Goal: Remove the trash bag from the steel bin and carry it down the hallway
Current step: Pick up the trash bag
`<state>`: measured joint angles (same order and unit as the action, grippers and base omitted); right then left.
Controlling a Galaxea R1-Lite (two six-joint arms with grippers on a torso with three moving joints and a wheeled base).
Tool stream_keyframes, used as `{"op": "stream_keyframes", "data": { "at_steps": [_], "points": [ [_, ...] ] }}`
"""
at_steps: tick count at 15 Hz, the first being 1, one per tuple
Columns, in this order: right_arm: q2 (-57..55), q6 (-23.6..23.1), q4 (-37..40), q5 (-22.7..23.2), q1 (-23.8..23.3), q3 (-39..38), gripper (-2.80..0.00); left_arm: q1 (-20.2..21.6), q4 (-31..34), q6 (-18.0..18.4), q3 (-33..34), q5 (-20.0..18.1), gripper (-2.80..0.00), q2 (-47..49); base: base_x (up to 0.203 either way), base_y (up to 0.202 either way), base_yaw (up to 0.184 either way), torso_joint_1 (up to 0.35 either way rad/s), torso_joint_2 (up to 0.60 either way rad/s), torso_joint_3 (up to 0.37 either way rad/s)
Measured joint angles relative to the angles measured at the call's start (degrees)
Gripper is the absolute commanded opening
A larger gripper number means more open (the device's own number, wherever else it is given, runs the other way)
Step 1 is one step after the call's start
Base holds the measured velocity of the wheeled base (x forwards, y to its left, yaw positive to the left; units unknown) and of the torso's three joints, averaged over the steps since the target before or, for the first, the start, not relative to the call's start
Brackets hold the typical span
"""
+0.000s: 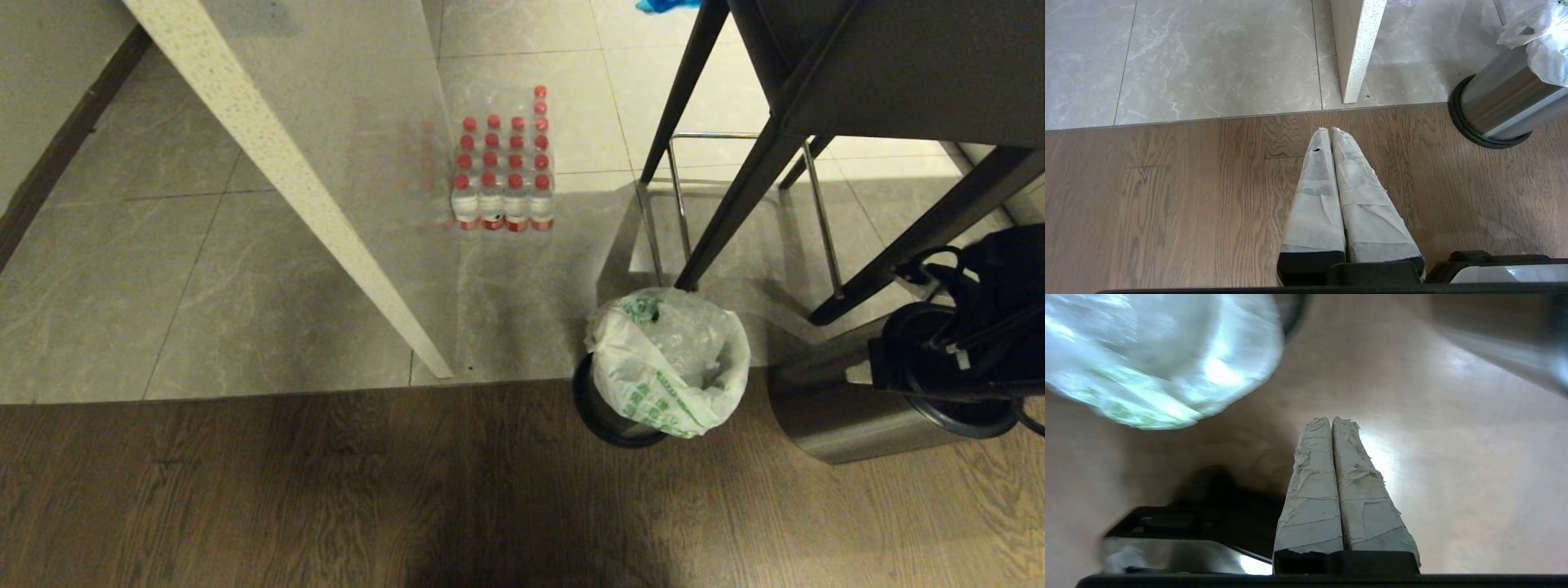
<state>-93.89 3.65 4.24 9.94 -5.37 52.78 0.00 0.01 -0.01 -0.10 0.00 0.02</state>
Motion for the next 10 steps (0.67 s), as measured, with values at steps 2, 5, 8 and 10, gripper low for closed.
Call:
{"op": "stream_keyframes", "data": {
  "at_steps": [2, 5, 8, 10],
  "points": [
    [-3.59, 0.66, 0.07, 1.85, 1.49, 3.77, -2.8, 0.05, -0.01, 0.01, 0.0, 0.0, -2.8, 0.0, 0.0, 0.0, 0.0, 0.0, 0.0, 0.0],
    [-10.26, 3.06, 0.76, 2.73, 3.88, 13.07, -2.8, 0.02, -0.01, 0.01, 0.0, 0.0, -2.8, 0.0, 0.0, 0.0, 0.0, 0.0, 0.0, 0.0],
    [-15.81, 4.59, 3.94, 4.5, 7.13, 18.83, 0.0, 0.02, -0.01, 0.01, 0.0, 0.0, -2.8, 0.0, 0.0, 0.0, 0.0, 0.0, 0.0, 0.0],
    [-18.06, 4.29, 4.02, 4.64, 8.26, 20.48, 0.0, 0.0, -0.01, 0.01, 0.0, 0.0, -2.8, 0.0, 0.0, 0.0, 0.0, 0.0, 0.0, 0.0]
  ]
}}
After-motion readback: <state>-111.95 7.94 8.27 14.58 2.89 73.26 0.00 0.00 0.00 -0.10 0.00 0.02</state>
